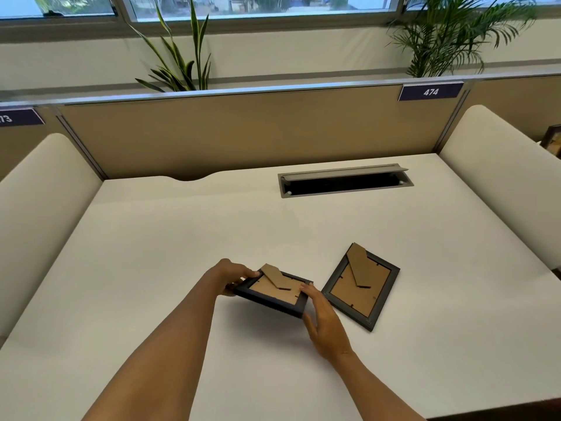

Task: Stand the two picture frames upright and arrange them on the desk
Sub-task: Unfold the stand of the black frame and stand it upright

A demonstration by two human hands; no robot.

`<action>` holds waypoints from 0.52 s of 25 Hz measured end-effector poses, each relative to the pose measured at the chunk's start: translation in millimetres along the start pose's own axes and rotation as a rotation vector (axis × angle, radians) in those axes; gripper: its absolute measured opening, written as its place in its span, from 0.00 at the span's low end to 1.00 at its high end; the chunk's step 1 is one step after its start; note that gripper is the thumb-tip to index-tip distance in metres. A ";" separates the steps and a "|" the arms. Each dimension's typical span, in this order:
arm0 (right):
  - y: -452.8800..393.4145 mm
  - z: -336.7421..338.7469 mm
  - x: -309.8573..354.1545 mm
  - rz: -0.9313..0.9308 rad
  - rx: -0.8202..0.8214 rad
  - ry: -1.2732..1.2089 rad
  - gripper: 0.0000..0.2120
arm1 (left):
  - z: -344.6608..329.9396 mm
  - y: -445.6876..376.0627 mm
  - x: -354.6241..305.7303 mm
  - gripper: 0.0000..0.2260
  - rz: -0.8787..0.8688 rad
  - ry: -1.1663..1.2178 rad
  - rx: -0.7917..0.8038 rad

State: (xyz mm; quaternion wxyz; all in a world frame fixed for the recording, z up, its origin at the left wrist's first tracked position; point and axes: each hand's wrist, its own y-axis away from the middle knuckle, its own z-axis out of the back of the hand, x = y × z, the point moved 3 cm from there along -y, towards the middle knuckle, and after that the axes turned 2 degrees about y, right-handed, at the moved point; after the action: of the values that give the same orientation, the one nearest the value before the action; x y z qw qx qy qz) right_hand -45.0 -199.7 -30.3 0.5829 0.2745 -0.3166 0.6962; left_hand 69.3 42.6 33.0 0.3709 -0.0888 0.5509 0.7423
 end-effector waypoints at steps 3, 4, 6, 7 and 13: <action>-5.9 7.7 -5.8 -0.018 -0.085 0.013 0.23 | -7.6 6.5 0.1 0.15 0.069 -0.063 0.146; -8.2 10.7 -6.7 -0.017 -0.090 0.017 0.24 | -11.8 8.0 1.0 0.14 0.074 -0.063 0.186; -9.3 14.5 -7.5 0.047 -0.092 0.050 0.27 | -21.0 8.8 3.9 0.11 0.058 -0.047 0.243; -8.7 15.6 -8.7 0.081 -0.096 0.064 0.28 | -25.9 8.4 4.6 0.08 0.045 -0.032 0.264; -15.2 18.7 -15.1 0.101 -0.086 0.116 0.28 | -42.6 1.7 2.4 0.17 -0.025 0.050 0.267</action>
State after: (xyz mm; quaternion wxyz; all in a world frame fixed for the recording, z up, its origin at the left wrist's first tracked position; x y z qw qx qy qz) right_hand -27.3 -221.8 -27.6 0.5756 0.1920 -0.3254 0.7252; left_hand 54.6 5.9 16.9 0.3748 -0.0642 0.6527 0.6553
